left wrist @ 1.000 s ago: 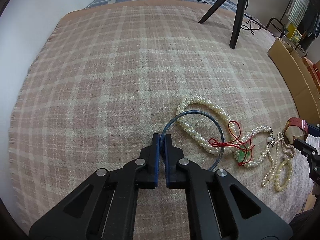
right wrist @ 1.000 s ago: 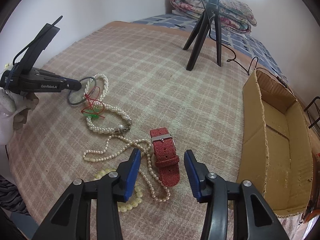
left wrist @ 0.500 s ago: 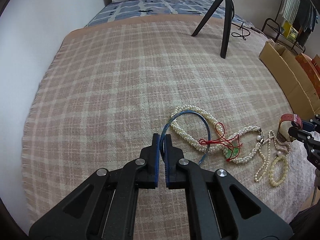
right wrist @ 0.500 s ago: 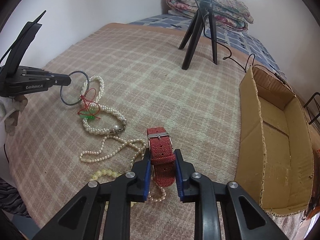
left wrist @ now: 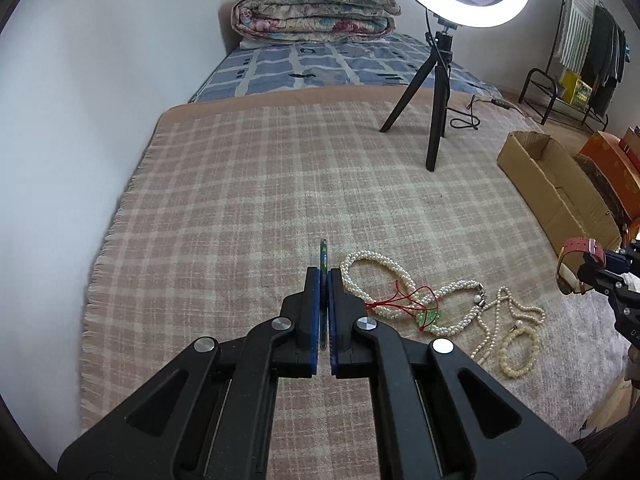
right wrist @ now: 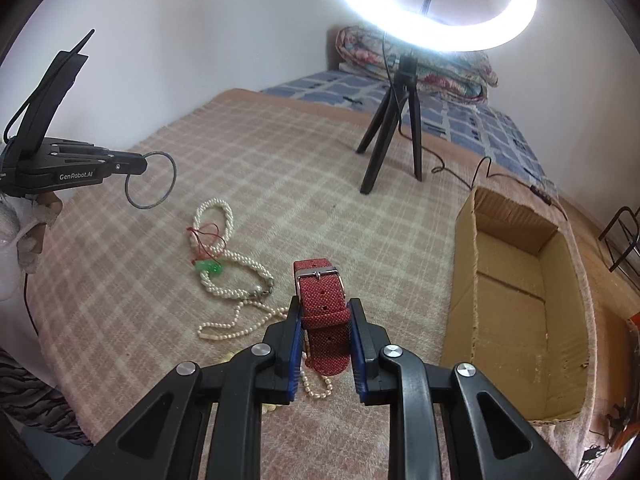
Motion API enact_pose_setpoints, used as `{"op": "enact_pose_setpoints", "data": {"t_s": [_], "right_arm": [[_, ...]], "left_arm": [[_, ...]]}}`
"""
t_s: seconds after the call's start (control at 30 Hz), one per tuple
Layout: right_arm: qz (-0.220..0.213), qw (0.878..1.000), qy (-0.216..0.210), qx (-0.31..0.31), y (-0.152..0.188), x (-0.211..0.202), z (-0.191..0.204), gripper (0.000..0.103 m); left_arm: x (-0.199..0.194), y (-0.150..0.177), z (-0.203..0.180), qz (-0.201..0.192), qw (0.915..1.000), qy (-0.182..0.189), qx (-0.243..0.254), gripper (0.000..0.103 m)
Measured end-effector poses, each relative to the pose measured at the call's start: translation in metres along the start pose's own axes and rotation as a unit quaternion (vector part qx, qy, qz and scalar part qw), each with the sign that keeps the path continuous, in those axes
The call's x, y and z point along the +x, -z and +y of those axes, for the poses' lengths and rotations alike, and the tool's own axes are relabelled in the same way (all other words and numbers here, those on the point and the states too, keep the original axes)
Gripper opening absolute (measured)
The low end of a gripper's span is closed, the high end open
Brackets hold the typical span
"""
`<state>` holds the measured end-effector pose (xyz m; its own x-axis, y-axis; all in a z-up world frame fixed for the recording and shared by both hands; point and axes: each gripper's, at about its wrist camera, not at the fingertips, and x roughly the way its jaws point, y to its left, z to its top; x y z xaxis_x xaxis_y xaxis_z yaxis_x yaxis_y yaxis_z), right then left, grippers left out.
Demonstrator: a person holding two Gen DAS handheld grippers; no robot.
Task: Organize jewelry
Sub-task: 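Carry the black bangle in the left tool while the right tool carries the watch to the box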
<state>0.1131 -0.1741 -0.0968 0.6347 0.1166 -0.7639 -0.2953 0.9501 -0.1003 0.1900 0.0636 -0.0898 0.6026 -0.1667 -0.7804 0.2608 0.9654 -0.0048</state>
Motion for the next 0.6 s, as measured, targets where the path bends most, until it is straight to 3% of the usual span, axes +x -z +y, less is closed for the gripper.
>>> {"op": "enact_pose_setpoints", "data": {"t_s": [0.3, 0.6], "right_arm": [[-0.034, 0.999, 0.004, 0.018, 0.000, -0.040, -0.017, 0.019], [-0.061, 0.996, 0.035, 0.058, 0.011, -0.077, -0.064, 0.020]], "left_arm": [[-0.031, -0.009, -0.038, -0.031, 0.9988, 0.031, 0.020, 0.001], [-0.033, -0.023, -0.092, -0.039, 0.9953, 0.079, 0.039, 0.001]]}}
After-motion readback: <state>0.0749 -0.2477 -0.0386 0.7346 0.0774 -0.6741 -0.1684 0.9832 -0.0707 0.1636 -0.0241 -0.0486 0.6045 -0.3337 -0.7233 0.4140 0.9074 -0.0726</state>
